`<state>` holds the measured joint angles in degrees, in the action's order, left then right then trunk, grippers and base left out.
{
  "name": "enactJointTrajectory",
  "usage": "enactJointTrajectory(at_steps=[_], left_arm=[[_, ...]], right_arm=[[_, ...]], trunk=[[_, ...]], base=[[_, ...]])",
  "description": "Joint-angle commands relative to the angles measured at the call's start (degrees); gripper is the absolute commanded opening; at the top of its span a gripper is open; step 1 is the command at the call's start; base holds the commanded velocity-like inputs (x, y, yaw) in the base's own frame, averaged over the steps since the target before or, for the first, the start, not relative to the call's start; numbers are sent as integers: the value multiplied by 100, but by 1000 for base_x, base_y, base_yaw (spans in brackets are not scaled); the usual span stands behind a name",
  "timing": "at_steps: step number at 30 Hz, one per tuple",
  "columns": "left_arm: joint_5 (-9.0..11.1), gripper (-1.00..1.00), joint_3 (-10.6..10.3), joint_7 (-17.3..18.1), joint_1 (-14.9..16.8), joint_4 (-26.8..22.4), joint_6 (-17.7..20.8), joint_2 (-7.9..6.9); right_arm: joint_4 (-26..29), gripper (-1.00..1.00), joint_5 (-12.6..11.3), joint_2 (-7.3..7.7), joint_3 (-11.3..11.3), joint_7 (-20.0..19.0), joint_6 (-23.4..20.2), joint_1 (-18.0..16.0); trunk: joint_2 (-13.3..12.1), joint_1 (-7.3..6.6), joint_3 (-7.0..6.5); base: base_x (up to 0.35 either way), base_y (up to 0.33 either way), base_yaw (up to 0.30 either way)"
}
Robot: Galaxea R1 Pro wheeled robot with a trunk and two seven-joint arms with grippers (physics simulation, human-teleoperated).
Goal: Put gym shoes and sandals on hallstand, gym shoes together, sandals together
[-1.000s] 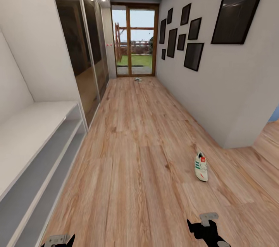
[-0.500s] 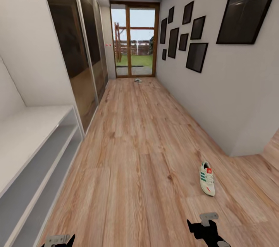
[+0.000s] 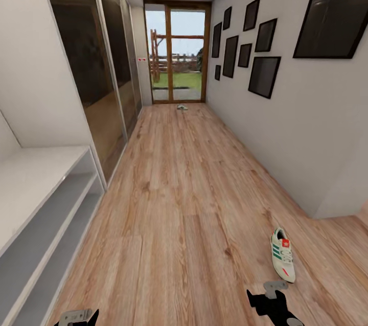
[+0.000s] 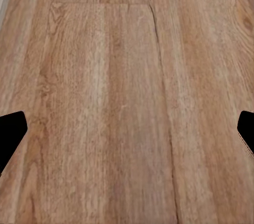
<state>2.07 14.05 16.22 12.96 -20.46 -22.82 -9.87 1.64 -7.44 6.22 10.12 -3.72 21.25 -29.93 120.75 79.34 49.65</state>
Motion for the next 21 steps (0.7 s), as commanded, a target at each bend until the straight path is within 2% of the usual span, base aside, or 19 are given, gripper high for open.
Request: enactJointTrajectory(at_steps=[1, 21], left_arm=[[22, 100, 37, 57, 4, 6, -3, 3], [30, 100, 37, 57, 4, 6, 2, 4]], right_arm=[[-6, 100, -62, 2, 34, -32, 20, -4], [-7, 100, -63, 2, 34, -32, 20, -4]], trunk=[[2, 3, 5], [2, 3, 5]], base=[[340, 0, 0], [340, 0, 0]])
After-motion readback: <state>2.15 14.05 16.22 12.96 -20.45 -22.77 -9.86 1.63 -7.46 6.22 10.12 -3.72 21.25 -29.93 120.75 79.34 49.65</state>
